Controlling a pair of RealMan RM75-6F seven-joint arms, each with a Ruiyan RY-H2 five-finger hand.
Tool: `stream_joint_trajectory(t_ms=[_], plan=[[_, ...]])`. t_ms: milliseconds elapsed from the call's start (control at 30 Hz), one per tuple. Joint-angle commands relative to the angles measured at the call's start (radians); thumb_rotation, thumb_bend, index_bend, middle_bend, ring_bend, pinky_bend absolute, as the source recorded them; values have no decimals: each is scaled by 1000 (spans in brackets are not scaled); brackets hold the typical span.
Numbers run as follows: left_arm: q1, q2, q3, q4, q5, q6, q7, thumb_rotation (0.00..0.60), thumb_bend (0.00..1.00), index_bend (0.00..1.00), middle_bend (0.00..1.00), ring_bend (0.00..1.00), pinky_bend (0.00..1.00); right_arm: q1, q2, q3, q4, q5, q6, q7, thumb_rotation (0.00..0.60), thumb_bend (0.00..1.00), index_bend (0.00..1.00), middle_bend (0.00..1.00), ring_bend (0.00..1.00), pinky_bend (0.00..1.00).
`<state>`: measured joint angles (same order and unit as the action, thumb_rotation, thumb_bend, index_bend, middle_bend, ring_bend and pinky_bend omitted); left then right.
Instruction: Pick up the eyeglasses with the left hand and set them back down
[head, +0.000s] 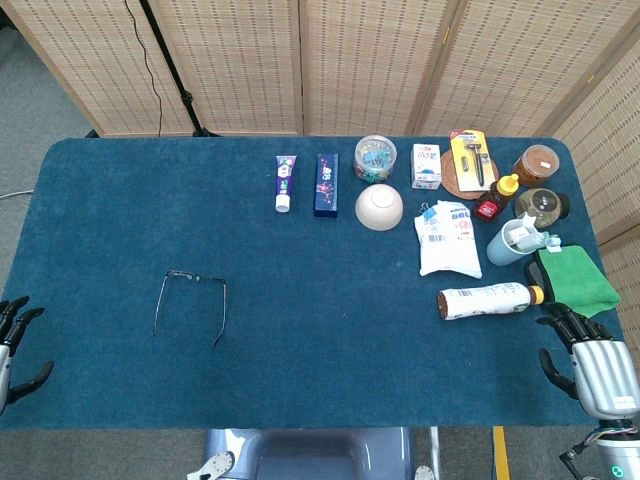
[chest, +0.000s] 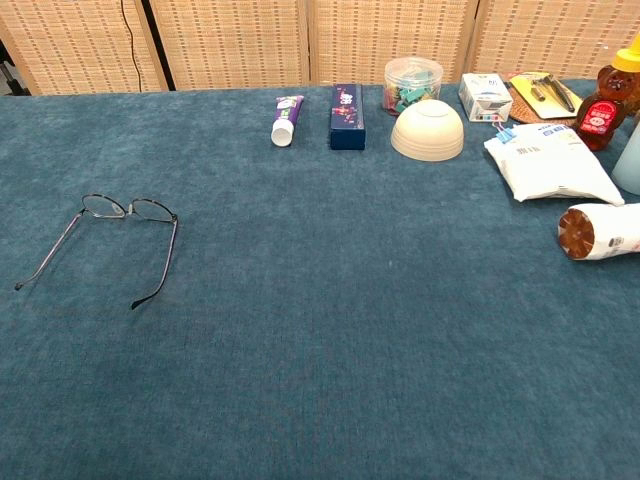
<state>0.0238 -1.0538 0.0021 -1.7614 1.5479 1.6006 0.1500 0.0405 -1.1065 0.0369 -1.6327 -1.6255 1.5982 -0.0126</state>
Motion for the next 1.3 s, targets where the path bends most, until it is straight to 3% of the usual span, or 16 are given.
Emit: stream_joint_trajectory(t_ms=[33,833,1300], plan=[[1,3,1,1,-5,-3,1,600,206,227,139,89,84,-2,3,-2,0,-2,1,0,600,426,317,237,304,382],[-19,15,-13,24,1,-26,-14,600,206,227,139,89,84,-12,15,-2,-22,-2,8,-19,600,426,317,237,304,382],[-92,39,-23,69,20,-122,7,600,206,214,139,86,82,-7,12,3,-21,0,0,-26,600,425,317,235,304,382]])
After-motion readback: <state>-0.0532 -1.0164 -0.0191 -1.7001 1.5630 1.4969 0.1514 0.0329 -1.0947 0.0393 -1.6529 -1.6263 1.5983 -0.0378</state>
